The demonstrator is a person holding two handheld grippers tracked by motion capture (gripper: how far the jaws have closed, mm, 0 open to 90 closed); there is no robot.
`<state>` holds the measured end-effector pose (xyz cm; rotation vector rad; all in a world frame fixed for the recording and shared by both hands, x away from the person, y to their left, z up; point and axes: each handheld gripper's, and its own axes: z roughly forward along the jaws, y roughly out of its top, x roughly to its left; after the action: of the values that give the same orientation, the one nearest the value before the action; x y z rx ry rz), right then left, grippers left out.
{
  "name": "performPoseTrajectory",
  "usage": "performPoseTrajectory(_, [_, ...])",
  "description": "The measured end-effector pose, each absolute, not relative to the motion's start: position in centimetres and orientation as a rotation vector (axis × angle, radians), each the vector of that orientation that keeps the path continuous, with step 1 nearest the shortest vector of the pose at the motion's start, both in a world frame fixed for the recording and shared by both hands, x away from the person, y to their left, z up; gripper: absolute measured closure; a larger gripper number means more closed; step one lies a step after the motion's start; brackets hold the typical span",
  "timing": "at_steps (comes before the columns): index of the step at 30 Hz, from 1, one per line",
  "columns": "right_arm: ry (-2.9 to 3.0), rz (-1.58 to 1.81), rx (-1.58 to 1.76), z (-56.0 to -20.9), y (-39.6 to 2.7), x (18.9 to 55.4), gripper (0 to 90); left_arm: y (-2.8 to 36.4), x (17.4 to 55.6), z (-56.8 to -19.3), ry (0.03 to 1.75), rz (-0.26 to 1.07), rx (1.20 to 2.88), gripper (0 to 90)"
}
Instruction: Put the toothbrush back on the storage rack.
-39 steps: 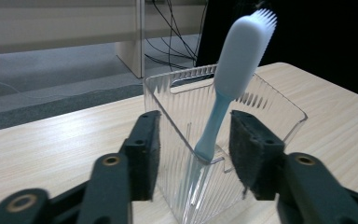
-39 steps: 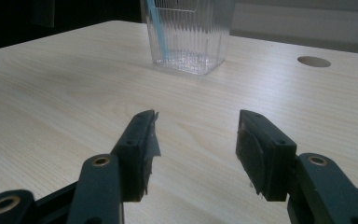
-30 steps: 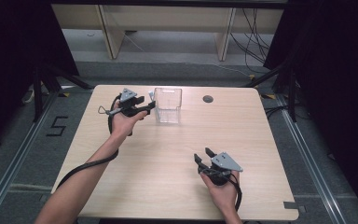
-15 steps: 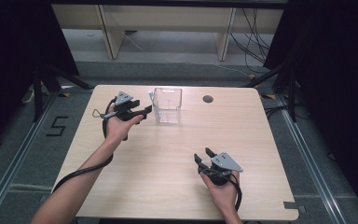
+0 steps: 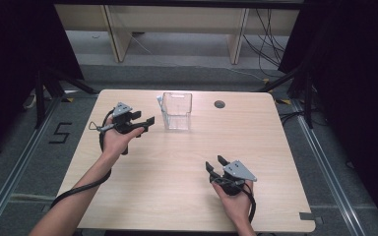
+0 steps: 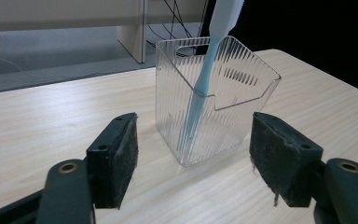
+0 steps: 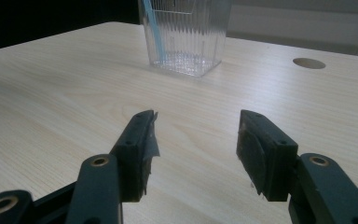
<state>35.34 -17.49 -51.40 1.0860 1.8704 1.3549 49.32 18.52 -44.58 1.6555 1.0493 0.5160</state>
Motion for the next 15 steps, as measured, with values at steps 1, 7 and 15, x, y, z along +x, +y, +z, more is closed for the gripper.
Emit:
performPoseTrajectory(1, [1.871,1.359,1.097,-51.4,-17.5,35.3,47.2,18.7,49.1,-44.7,1.048,0.517,1.653,31.6])
performPoseTrajectory(7, [1.873,1.378,1.100,-51.5,-17.3,35.4,47.2,19.4,48.1,-45.0,1.040,0.522,1.654,30.9])
performPoseTrajectory(15, [1.876,1.370,1.099,-51.5,-17.4,35.3,47.1,20.0,46.4,-45.3,1.037,0.524,1.659,30.6])
